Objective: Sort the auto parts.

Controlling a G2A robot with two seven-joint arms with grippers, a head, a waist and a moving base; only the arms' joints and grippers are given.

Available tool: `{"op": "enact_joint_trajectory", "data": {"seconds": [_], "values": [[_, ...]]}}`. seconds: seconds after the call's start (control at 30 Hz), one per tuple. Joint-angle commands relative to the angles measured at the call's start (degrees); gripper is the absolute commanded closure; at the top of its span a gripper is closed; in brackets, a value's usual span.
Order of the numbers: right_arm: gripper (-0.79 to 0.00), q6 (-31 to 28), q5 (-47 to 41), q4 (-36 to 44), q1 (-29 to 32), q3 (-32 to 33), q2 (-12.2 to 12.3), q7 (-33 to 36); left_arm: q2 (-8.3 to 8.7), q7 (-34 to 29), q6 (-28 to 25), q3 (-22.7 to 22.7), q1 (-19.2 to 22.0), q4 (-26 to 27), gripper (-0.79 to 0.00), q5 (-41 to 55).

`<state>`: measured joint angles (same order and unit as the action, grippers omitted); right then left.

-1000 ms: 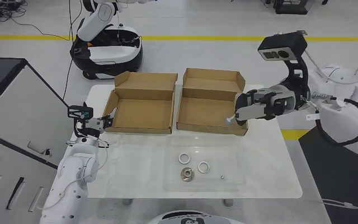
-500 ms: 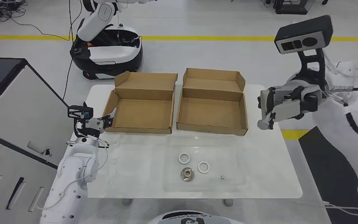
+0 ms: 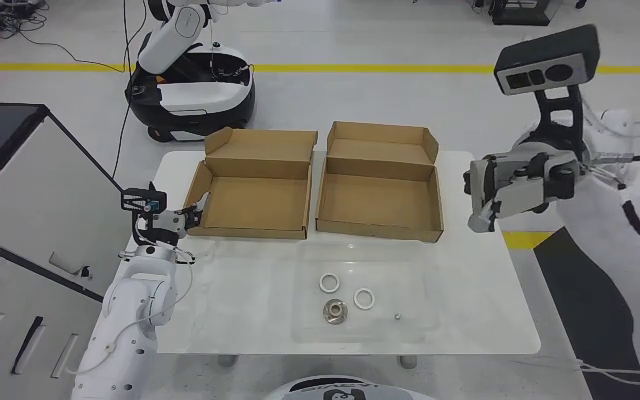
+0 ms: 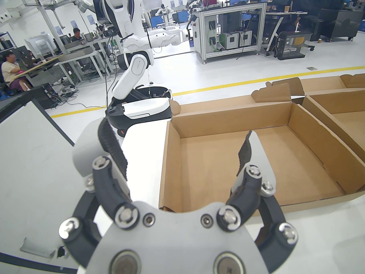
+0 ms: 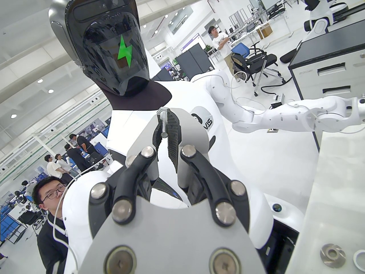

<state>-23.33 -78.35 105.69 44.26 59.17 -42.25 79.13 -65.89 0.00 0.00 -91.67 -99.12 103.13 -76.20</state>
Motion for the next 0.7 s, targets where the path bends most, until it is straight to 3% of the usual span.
{"op": "enact_joint_trajectory", "data": {"seconds": [0.0, 0.4, 0.67], "values": [[0.000, 0.7, -1.4, 1.1, 1.0, -0.1, -0.3, -1.6, 0.00, 0.0, 0.0, 0.0, 0.0, 0.0, -0.785, 0.0], [0.000, 3.2, -11.3, 1.9, 2.1, -3.7, -4.1, -1.8, 0.00, 0.0, 0.0, 0.0, 0.0, 0.0, -0.785, 0.0], [0.000, 1.9, -19.2, 2.8, 4.0, -5.1, -6.9, -2.2, 0.00, 0.0, 0.0, 0.0, 0.0, 0.0, -0.785, 0.0]]}}
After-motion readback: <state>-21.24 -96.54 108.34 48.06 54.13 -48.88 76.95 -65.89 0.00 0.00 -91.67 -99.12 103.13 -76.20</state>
